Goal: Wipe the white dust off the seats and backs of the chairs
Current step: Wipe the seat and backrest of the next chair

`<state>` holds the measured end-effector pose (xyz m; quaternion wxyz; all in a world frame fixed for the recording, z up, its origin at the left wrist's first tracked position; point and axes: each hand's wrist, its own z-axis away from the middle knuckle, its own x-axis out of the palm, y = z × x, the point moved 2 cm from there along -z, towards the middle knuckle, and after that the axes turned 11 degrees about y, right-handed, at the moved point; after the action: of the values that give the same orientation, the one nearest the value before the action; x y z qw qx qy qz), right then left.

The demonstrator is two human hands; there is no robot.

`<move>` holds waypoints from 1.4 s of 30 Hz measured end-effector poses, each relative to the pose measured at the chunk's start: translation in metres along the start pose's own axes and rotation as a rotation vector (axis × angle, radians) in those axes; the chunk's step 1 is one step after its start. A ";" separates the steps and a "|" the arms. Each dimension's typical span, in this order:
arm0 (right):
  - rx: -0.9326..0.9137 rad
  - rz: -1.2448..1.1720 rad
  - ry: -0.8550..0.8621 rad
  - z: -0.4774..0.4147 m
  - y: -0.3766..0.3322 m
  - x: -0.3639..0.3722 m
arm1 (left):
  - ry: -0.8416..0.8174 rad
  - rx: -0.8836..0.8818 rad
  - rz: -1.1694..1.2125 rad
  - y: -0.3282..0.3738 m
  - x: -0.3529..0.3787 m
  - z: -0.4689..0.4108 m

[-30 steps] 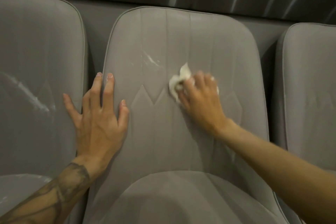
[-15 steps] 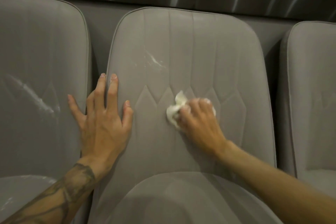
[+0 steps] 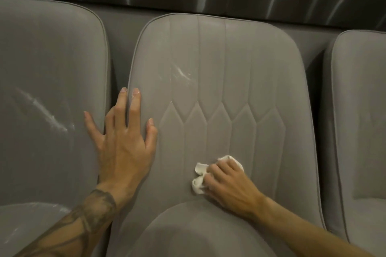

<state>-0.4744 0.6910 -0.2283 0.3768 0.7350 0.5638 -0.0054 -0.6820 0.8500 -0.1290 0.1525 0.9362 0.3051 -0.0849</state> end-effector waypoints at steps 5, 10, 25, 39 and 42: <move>0.247 0.143 0.247 -0.077 0.058 -0.020 | 0.007 0.005 0.007 0.000 0.001 0.000; 0.481 0.196 0.382 -0.115 0.067 -0.024 | 0.015 0.007 0.013 0.000 0.001 0.001; 0.424 0.171 0.308 -0.170 0.081 -0.043 | 0.007 0.001 0.016 0.001 0.000 0.001; 0.395 0.183 0.273 -0.181 0.086 -0.044 | 0.026 0.004 0.006 0.000 0.001 0.002; 0.549 0.331 0.358 -0.213 0.140 -0.056 | 0.041 0.006 -0.007 -0.001 0.002 0.002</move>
<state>-0.4675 0.7529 0.0252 0.0565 0.8792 0.4719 0.0332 -0.6810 0.8510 -0.1313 0.1431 0.9371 0.3112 -0.0673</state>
